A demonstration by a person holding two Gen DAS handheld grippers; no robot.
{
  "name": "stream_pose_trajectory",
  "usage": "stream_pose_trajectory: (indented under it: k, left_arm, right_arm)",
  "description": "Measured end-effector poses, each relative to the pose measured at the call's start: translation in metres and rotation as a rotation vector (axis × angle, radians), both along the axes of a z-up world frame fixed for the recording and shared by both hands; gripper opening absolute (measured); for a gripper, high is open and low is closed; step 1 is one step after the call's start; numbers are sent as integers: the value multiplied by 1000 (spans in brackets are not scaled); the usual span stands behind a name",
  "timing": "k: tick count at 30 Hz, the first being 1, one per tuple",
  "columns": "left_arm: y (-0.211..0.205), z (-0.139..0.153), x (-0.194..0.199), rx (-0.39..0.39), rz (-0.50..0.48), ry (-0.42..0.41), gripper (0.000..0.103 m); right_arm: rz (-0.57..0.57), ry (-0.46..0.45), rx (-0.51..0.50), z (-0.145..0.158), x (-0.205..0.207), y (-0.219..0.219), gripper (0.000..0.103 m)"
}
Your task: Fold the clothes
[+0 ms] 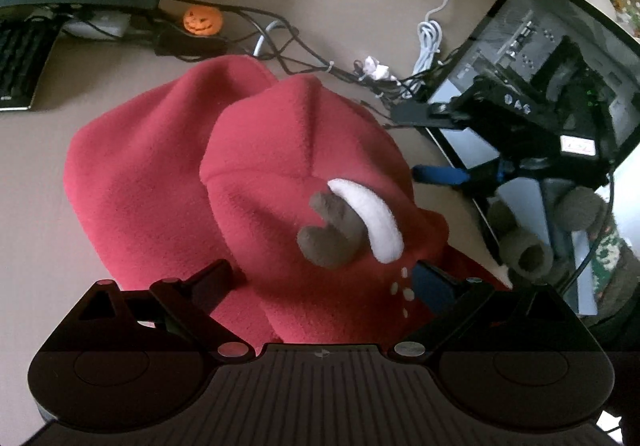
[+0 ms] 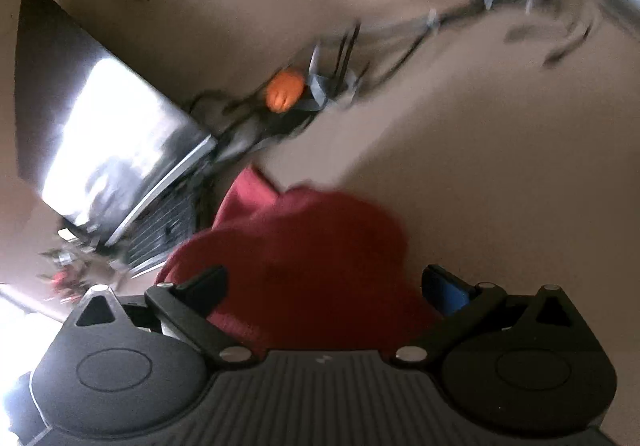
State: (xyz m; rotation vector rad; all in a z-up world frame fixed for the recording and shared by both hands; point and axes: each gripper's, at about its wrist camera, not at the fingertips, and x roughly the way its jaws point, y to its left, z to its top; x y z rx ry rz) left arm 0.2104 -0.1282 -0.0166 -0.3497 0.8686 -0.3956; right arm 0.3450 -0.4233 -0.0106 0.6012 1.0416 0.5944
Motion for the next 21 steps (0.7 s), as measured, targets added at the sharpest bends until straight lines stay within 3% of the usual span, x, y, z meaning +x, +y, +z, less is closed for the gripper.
stream_pose_trajectory:
  k: [3,6,10,14,18,21]
  left_arm:
    - [-4,-2,3,-8,26,0,99]
    - [-3,6,1,-56,25,-16,99]
    - [4,31,-10,-110,11,-82,99]
    - [23,37,-32,-70,41,-105,99]
    - [46,22,-40,-7,132,-34,99]
    - [50,6,-36,129,165,30,99]
  right_arm:
    - [45,18,74,0,1,4,103]
    - [136,-30,162,22,-6,11,103]
    - [233,-55,118,37,-16,35,103]
    - [235,8,117,14,-25,50,103]
    - [254,-28,82,15,-40,61,103]
    - [252,-92,-8,29,-53,67,103]
